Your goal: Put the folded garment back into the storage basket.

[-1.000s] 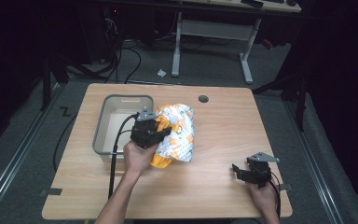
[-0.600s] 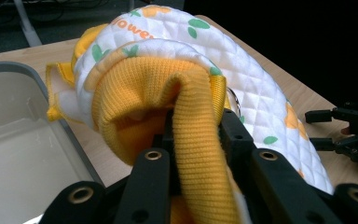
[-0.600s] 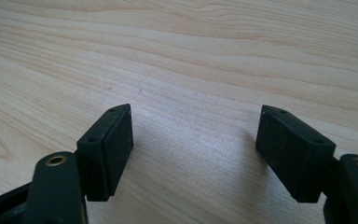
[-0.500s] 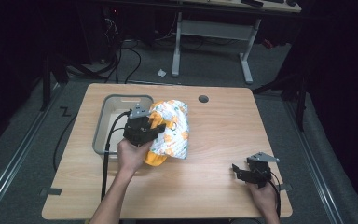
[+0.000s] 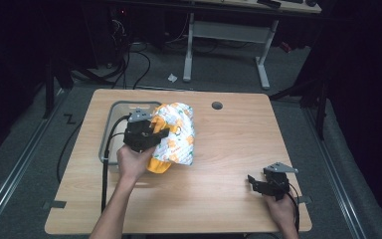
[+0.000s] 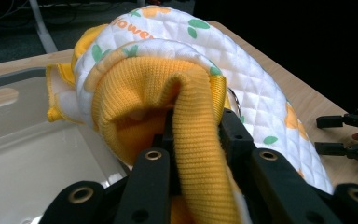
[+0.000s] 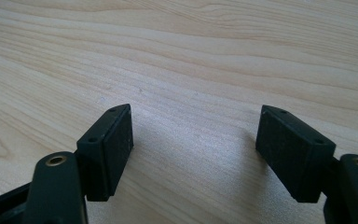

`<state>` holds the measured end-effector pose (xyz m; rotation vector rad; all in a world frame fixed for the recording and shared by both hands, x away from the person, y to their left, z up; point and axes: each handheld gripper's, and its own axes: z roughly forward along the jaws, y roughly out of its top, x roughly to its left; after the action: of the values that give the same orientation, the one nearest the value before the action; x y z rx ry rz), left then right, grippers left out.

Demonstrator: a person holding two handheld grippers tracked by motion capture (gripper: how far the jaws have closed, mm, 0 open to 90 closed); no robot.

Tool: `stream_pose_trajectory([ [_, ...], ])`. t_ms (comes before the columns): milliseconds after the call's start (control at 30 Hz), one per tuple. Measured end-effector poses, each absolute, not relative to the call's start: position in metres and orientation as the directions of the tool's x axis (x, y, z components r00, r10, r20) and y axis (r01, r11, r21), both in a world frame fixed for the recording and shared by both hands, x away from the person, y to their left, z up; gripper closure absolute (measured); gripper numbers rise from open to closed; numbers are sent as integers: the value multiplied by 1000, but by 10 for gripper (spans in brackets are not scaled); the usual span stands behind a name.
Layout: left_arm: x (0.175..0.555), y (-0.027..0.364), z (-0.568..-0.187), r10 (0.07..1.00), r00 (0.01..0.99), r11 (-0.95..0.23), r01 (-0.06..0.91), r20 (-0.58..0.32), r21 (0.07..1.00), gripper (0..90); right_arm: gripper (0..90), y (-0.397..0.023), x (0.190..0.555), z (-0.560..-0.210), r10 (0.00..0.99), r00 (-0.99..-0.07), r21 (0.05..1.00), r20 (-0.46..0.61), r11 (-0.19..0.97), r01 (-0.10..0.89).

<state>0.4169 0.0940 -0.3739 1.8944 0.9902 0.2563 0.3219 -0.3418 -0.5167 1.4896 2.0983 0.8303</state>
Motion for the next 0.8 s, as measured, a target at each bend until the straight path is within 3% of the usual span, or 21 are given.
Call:
stream_pose_trajectory([
  [800,432,139,-378,781,581,-178,559,-229,810,757,278,-342,322,-517,945,-328,688,-7,243,684],
])
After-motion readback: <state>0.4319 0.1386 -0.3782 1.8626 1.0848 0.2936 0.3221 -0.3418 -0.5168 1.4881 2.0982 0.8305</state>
